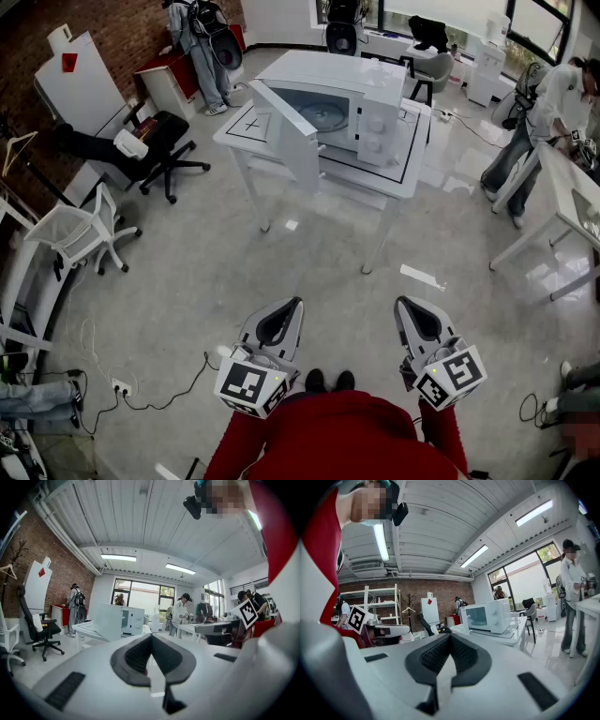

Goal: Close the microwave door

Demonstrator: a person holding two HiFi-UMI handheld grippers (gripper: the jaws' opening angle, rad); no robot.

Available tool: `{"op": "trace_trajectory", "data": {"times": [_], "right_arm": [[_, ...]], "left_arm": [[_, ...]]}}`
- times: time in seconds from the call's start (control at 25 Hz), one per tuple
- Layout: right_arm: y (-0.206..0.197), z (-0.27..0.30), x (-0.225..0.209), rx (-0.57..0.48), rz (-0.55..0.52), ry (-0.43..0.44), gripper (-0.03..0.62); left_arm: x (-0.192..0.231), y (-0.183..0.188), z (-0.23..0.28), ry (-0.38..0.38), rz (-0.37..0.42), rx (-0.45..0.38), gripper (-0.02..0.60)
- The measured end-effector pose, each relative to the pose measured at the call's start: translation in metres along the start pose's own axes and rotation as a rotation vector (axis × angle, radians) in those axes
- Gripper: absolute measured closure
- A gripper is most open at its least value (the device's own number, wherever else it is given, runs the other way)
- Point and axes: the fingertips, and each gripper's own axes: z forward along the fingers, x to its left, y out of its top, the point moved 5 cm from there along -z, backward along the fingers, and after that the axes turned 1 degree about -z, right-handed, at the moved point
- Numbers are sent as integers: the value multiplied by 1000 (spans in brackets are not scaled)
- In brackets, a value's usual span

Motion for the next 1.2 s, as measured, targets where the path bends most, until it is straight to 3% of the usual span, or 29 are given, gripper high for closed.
{"op": "trace_trajectory", "data": {"times": [1.2], "right_arm": [[-3,-21,-25,-22,36,-26,580]], "left_arm": [[-22,-8,21,-16,0,26,571]]}}
